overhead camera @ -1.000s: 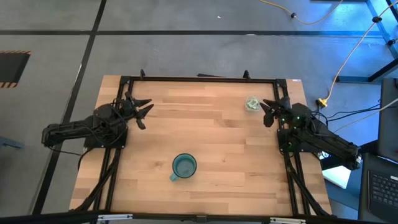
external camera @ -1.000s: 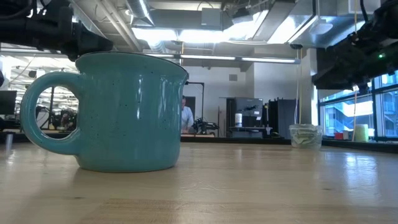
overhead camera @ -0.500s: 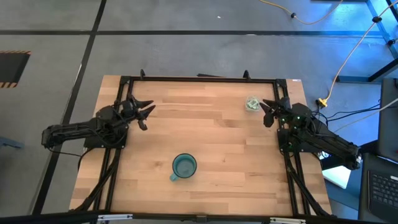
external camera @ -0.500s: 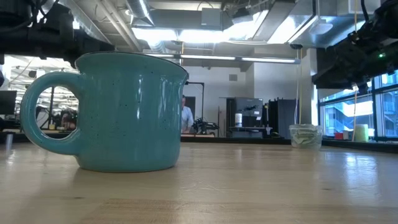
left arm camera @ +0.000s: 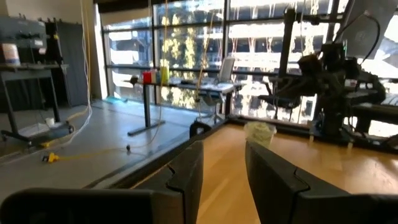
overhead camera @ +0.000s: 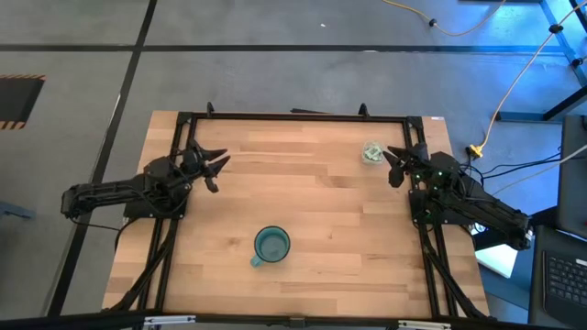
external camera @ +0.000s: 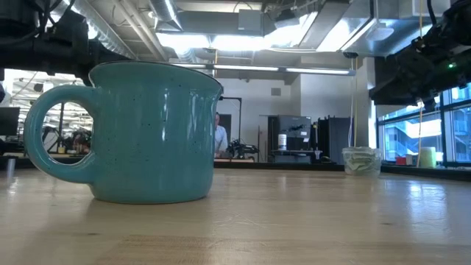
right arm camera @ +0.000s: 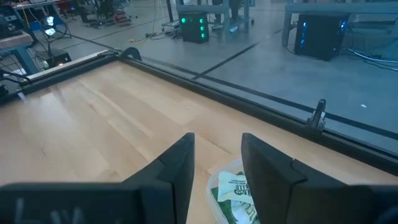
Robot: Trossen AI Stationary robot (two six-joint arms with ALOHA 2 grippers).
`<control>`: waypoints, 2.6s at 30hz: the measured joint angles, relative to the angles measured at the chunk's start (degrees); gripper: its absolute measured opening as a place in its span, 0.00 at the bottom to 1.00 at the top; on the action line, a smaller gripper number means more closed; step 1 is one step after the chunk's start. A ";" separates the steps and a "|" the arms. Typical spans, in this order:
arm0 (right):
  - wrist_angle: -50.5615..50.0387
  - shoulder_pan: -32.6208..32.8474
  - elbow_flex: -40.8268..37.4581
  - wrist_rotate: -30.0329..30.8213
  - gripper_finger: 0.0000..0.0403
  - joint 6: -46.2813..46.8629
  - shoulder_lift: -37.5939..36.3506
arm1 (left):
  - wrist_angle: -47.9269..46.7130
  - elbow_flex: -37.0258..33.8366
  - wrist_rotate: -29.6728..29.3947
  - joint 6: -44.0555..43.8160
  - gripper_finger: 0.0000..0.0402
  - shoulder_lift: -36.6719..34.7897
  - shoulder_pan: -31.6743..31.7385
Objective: Pick and place items into bin
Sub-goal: Return to Home Position
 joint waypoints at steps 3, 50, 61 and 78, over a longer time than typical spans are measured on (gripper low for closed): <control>1.31 0.02 -0.73 0.00 0.34 -0.06 -0.02 | 0.95 0.00 -0.12 1.58 0.28 -0.07 0.00; 13.92 0.09 -5.81 -0.42 0.34 -5.40 0.04 | -1.96 0.02 -4.20 2.03 0.28 -0.05 0.00; 13.94 0.09 -5.79 -0.42 0.34 -5.42 0.04 | -1.96 0.02 -4.17 2.02 0.28 -0.05 0.00; 13.97 0.09 -5.81 -0.42 0.34 -5.44 0.04 | -1.96 0.02 -4.15 2.02 0.28 -0.05 0.02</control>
